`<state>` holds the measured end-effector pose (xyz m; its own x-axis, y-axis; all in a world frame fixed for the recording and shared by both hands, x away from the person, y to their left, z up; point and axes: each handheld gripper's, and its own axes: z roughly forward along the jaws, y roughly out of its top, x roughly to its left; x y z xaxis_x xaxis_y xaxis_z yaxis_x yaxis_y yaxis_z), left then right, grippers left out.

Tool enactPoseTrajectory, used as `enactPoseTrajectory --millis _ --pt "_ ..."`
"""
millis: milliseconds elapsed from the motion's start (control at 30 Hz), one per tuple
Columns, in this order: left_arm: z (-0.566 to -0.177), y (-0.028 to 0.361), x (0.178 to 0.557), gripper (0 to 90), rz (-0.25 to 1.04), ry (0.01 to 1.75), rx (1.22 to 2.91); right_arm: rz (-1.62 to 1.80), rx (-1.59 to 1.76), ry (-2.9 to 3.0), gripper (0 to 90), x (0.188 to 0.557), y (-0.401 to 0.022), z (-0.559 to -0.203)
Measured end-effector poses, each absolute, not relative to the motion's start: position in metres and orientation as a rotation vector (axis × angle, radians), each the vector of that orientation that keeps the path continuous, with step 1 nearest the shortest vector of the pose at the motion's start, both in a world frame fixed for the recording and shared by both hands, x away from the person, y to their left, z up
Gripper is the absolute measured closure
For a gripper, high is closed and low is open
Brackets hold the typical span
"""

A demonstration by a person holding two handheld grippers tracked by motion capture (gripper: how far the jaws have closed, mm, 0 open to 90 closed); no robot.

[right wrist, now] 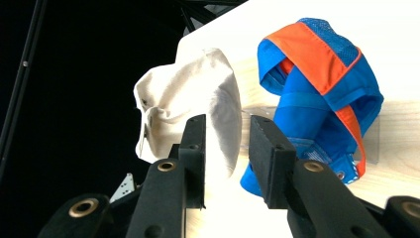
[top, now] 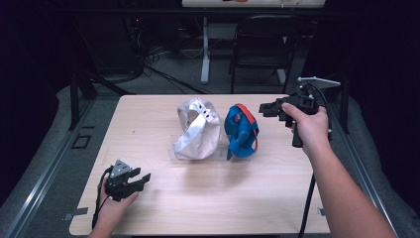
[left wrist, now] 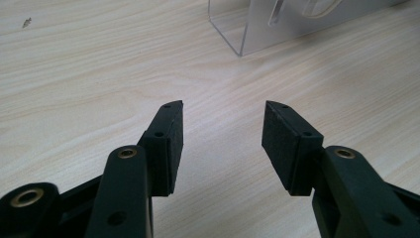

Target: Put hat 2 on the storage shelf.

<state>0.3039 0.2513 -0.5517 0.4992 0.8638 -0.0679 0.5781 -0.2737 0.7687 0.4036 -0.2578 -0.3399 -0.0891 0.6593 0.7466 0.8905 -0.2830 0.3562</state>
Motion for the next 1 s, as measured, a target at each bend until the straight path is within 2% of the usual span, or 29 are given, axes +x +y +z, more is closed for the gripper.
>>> enactPoseTrajectory --millis 333,700,1000 --pt "-0.552 0.252 0.304 51.1 0.479 1.189 1.971 -1.294 -1.946 -1.777 63.8 0.39 -0.264 -0.338" --pt "-0.552 0.251 0.304 50.1 0.48 1.188 1.982 -1.303 -1.95 -1.915 52.0 0.369 -0.263 -0.346" --pt "-0.553 0.252 0.304 49.8 0.479 1.189 1.979 -1.347 -1.897 -2.045 48.8 0.344 -0.259 -0.36"
